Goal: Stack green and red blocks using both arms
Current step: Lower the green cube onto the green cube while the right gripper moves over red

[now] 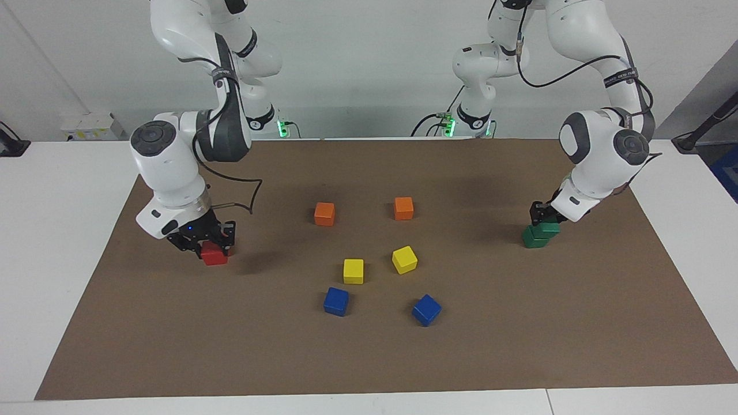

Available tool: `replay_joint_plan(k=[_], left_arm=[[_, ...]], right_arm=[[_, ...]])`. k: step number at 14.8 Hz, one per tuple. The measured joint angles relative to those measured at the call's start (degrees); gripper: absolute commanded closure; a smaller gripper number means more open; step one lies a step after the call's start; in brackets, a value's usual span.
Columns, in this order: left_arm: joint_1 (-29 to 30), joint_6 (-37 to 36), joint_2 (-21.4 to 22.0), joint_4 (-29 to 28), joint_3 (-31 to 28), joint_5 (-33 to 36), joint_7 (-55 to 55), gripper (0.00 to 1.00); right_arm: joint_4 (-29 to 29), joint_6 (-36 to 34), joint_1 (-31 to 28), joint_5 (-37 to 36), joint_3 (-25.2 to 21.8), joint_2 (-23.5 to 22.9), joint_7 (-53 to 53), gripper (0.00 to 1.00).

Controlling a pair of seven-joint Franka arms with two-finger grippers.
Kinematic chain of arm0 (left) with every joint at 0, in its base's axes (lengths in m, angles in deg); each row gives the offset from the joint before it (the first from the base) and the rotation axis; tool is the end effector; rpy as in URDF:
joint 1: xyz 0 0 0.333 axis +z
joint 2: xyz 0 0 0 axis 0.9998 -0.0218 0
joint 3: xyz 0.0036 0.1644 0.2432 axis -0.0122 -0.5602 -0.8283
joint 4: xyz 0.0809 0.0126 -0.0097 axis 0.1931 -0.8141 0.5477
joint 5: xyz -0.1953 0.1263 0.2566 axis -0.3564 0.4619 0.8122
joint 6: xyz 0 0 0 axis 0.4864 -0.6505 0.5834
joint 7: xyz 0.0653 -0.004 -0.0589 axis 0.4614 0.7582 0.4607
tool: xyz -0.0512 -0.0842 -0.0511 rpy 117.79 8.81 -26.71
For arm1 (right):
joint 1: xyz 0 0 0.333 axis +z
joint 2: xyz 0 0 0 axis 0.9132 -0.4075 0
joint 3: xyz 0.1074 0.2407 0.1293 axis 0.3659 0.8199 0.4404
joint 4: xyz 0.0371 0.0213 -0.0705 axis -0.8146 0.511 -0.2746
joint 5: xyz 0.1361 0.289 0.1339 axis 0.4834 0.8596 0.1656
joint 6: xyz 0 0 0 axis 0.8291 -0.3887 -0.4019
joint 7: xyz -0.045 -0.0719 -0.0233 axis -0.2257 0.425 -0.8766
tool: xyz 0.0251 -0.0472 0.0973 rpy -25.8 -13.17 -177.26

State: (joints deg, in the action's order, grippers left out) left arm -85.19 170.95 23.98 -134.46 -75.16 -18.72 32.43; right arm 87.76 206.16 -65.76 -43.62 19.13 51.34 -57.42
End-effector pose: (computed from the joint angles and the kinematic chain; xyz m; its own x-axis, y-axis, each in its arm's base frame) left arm 0.5331 0.0097 0.3747 0.9859 -0.1042 -0.1306 -0.1035 -0.9946 0.0124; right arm 0.5775 0.0118 0.4158 0.9881 0.1303 0.0812 0.1262 -0.9906 0.0536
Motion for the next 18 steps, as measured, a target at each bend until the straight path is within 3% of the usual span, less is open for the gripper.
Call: replay_joint_plan(k=[5,6,7,9,10,18], left_arm=[[0.0,0.7,0.3,-0.7,0.0,0.0,0.0,0.99],[0.0,1.3,0.3,-1.0,0.0,0.0,0.0,0.95],[0.0,1.7,0.3,-1.4,-0.1,0.0,0.1,0.79],[0.0,2.1,0.5,-1.7,-0.1,0.0,0.1,0.21],[0.1,2.2,0.6,-1.8,-0.1,0.0,0.1,0.00],[0.1,2.2,0.8,-1.9,0.0,0.0,0.1,0.00]], right_arm=[[6.8,2.7,-2.4,0.0,0.0,3.9,5.2,1.00],[7.4,3.1,-2.5,0.0,0.0,4.0,5.3,1.00],[7.9,3.8,-2.6,0.0,0.0,4.1,5.4,1.00],[8.9,4.8,-2.5,0.0,0.2,4.1,5.7,1.00],[9.2,5.0,-2.5,0.0,0.3,4.1,6.2,1.00],[11.1,5.2,-2.3,0.0,0.4,4.2,9.9,1.00]])
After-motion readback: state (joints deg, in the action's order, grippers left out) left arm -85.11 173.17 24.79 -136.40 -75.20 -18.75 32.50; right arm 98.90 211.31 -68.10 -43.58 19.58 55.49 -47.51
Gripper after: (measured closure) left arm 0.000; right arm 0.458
